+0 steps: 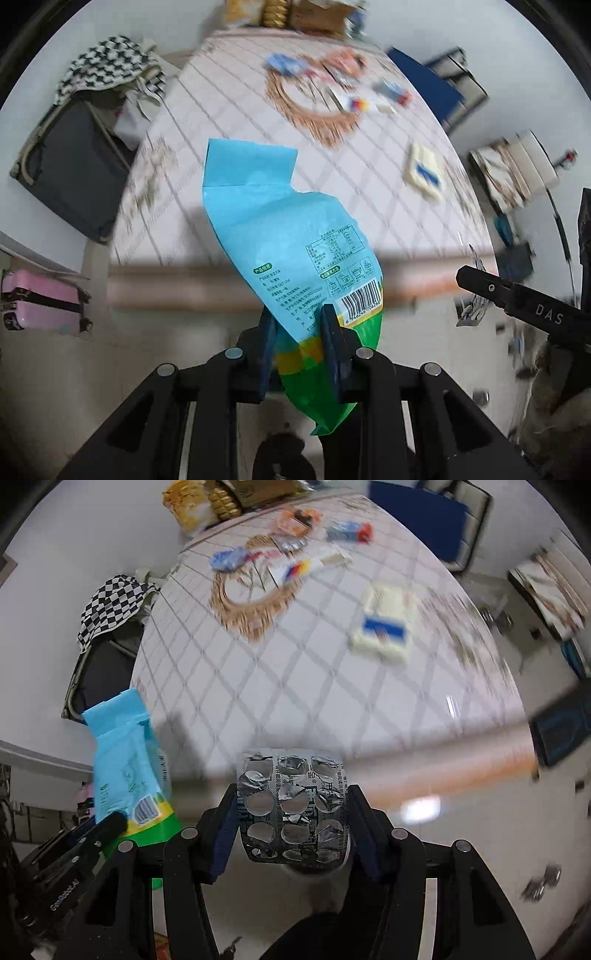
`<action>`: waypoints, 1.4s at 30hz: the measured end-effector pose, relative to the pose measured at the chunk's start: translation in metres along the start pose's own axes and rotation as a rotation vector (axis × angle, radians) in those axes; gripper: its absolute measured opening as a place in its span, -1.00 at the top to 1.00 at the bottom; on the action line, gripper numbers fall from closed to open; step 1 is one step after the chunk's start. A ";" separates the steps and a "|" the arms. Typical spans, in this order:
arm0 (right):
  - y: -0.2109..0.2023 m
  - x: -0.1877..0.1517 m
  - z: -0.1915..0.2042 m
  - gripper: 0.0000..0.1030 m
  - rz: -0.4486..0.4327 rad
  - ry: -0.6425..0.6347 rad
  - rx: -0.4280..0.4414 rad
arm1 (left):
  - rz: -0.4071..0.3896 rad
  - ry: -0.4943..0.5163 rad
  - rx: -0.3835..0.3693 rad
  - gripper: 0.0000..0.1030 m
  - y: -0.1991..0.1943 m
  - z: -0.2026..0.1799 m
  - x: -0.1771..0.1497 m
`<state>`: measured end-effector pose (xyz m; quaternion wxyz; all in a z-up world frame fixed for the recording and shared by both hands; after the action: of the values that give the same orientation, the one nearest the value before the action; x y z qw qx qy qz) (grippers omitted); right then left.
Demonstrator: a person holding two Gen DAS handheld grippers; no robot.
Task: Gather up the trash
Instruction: 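Carry the snack bag and blister pack down toward the trash bin, then open both grippers over the trash bin to drop the items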
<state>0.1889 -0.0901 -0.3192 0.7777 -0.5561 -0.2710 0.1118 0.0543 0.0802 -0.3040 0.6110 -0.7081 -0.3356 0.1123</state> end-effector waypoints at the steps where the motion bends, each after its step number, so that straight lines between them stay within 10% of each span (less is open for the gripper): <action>1: -0.002 -0.019 -0.001 -0.13 0.007 0.015 -0.003 | 0.021 0.003 -0.008 0.60 0.001 0.004 -0.015; 10: 0.061 -0.187 -0.021 -0.13 0.230 0.114 -0.031 | 0.300 -0.049 -0.029 0.60 0.113 0.050 -0.126; 21: 0.255 -0.246 -0.073 -0.13 0.317 0.168 -0.013 | 0.468 -0.188 -0.013 0.40 0.348 0.084 -0.157; 26: 0.350 -0.255 -0.087 -0.13 0.346 0.176 0.047 | 0.454 -0.230 0.005 -0.40 0.412 0.101 -0.169; 31: 0.413 -0.263 -0.094 -0.14 0.370 0.229 0.128 | 0.434 -0.264 0.064 -0.96 0.426 0.119 -0.185; 38: 0.440 -0.261 -0.081 -0.87 0.379 0.235 0.247 | 0.278 -0.259 0.201 -0.96 0.390 0.154 -0.190; 42: 0.430 -0.261 -0.076 -0.94 0.378 0.154 0.171 | 0.234 -0.229 0.260 -0.96 0.368 0.160 -0.184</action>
<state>0.0693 -0.1225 -0.8125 0.8056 -0.5360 -0.0912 0.2354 -0.0500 0.0836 -0.7329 0.6378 -0.6401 -0.3012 0.3046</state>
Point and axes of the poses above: each gripper's, at about its wrist camera, not at the fingertips, and y roughly the way its jaws point, z to its left, x to its top, the point moved 5 cm from there along y, roughly the way its jaws point, and after that the axes turned 10 degrees about -y, right-handed, at the moved point
